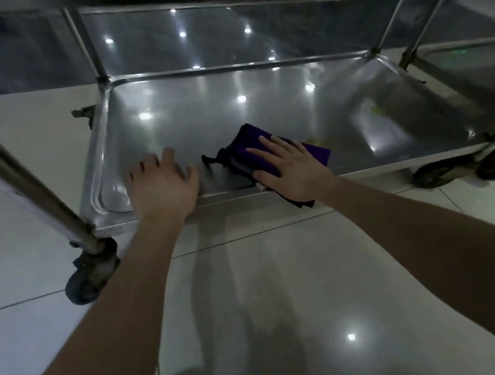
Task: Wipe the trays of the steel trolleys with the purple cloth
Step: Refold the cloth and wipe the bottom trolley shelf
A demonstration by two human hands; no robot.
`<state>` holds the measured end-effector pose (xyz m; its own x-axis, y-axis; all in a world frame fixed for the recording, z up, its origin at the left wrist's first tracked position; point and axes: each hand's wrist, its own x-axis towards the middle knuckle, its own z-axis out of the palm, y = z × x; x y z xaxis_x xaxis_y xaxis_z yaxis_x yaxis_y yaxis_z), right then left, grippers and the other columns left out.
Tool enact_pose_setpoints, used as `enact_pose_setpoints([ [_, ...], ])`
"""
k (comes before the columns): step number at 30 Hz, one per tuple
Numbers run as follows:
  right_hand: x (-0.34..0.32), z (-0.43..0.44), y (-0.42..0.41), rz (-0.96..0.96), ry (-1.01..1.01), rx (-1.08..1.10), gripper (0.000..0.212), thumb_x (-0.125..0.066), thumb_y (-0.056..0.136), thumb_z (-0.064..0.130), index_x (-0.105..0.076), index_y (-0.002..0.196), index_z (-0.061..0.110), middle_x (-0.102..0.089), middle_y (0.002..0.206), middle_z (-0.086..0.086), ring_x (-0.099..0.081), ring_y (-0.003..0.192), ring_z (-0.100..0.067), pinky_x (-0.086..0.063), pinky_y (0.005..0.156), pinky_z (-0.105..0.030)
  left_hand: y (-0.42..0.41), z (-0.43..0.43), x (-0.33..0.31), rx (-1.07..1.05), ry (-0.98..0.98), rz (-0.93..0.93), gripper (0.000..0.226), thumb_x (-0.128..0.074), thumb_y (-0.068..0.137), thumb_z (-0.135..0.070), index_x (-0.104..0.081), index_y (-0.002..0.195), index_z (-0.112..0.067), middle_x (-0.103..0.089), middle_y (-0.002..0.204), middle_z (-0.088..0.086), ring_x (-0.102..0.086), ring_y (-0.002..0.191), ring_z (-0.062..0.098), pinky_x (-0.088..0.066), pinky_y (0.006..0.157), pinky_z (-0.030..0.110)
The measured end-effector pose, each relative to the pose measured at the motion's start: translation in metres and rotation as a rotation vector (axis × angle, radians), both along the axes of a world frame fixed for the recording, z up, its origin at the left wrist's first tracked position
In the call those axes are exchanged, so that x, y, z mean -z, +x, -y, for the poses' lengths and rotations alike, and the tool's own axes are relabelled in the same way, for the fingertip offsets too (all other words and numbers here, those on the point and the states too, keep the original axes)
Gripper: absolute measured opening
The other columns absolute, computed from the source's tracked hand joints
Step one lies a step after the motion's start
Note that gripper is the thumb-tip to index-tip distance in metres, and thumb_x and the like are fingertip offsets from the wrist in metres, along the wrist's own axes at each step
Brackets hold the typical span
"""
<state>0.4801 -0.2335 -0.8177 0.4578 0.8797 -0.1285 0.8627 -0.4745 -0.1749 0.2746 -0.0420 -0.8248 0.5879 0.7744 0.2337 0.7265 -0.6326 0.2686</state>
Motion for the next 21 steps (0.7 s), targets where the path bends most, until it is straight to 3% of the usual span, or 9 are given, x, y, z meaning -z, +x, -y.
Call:
enact_pose_setpoints([
  [4,0.007,0.000,0.006,0.012,0.046,-0.028,0.074,-0.013,0.102,0.079,-0.008,0.171,0.051,0.004,0.182,0.007,0.008,0.167,-0.015,0.006,0.134,-0.053,0.038,0.023,-0.014,0.088,-0.045,0.071,0.059,-0.047,0.105,-0.059,-0.059,0.150,-0.023,-0.059,0.150,0.013,-0.049,0.141,0.039,-0.039,0.116,0.052],
  [7,0.011,-0.001,0.005,-0.009,0.081,-0.061,0.071,-0.017,0.106,0.074,-0.011,0.171,0.047,0.003,0.183,0.004,0.007,0.168,-0.019,0.006,0.133,-0.056,0.090,0.054,-0.027,0.157,-0.154,0.175,0.060,-0.035,0.109,-0.063,-0.057,0.151,-0.027,-0.056,0.155,0.009,-0.046,0.144,0.034,-0.041,0.118,0.053],
  [11,0.008,0.017,0.030,-0.034,0.079,-0.143,0.068,-0.022,0.108,0.071,-0.012,0.171,0.047,0.002,0.182,0.007,0.007,0.167,-0.015,0.010,0.133,-0.051,0.108,0.072,-0.020,0.163,-0.144,0.021,0.082,-0.011,0.102,-0.072,-0.063,0.143,-0.024,-0.065,0.143,0.009,-0.057,0.133,0.033,-0.043,0.114,0.053],
  [16,-0.001,0.098,0.146,-0.036,-0.023,-0.052,0.082,-0.016,0.094,0.087,-0.008,0.169,0.054,0.005,0.181,0.014,0.007,0.167,-0.013,0.006,0.134,-0.048,0.107,0.066,-0.005,0.140,-0.039,0.026,0.069,-0.027,0.099,-0.068,-0.072,0.120,-0.019,-0.070,0.130,0.008,-0.059,0.123,0.036,-0.046,0.108,0.051],
  [21,-0.001,0.115,0.236,0.008,-0.041,0.299,0.091,-0.016,0.090,0.091,-0.009,0.171,0.049,0.004,0.183,0.006,0.003,0.168,-0.021,0.004,0.133,-0.053,0.112,0.069,-0.001,0.135,0.016,-0.087,0.073,-0.040,0.091,-0.076,-0.065,0.142,-0.030,-0.061,0.147,0.006,-0.050,0.138,0.034,-0.038,0.118,0.050],
])
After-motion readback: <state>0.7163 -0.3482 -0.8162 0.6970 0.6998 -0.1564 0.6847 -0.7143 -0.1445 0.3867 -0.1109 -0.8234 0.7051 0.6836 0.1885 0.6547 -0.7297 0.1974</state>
